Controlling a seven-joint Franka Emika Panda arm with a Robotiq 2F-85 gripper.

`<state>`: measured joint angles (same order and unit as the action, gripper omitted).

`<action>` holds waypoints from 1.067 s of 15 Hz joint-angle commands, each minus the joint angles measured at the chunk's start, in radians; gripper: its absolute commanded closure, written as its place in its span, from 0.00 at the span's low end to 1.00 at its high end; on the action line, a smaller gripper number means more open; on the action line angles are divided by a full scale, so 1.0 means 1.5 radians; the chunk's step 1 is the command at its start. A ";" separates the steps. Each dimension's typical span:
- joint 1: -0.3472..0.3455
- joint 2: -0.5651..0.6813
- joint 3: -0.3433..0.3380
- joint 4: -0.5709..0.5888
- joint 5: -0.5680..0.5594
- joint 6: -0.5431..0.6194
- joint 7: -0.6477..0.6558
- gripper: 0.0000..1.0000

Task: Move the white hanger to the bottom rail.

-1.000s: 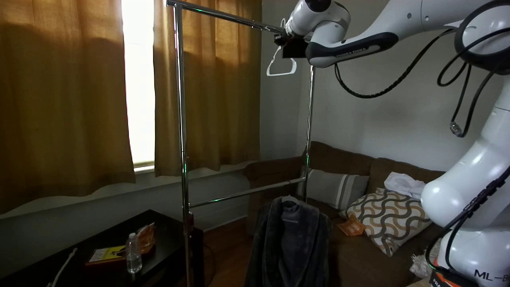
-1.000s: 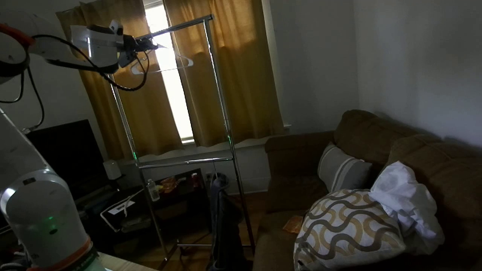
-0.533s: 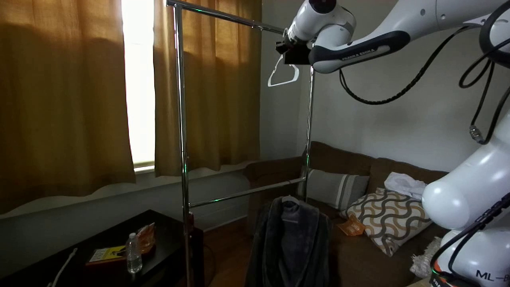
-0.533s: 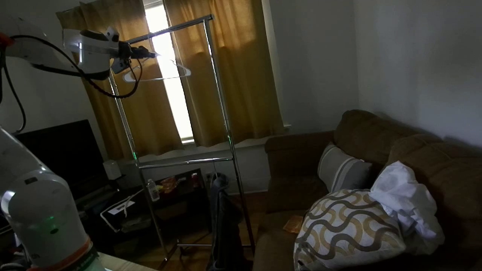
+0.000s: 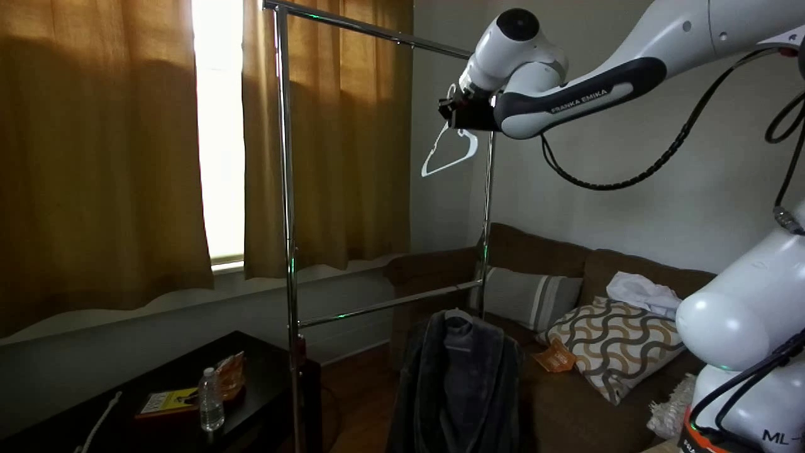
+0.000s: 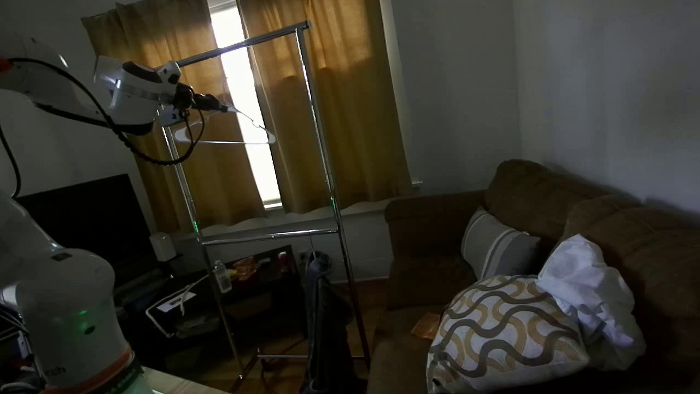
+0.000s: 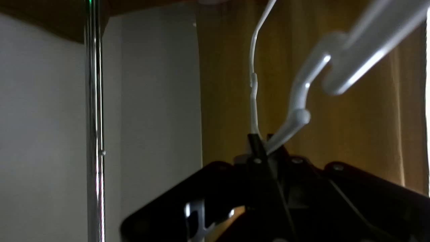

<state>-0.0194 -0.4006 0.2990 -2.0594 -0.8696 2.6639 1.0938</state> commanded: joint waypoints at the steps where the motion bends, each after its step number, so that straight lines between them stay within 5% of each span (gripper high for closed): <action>1: 0.046 -0.045 -0.037 -0.086 0.101 -0.007 -0.057 0.98; 3: 0.051 -0.055 -0.043 -0.113 0.152 -0.004 -0.086 0.98; 4: 0.014 -0.022 -0.012 -0.068 0.119 0.005 -0.065 0.92; 16: 0.016 -0.023 -0.016 -0.111 0.177 0.007 -0.082 0.98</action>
<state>0.0227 -0.4464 0.2588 -2.2019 -0.6620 2.6641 0.9912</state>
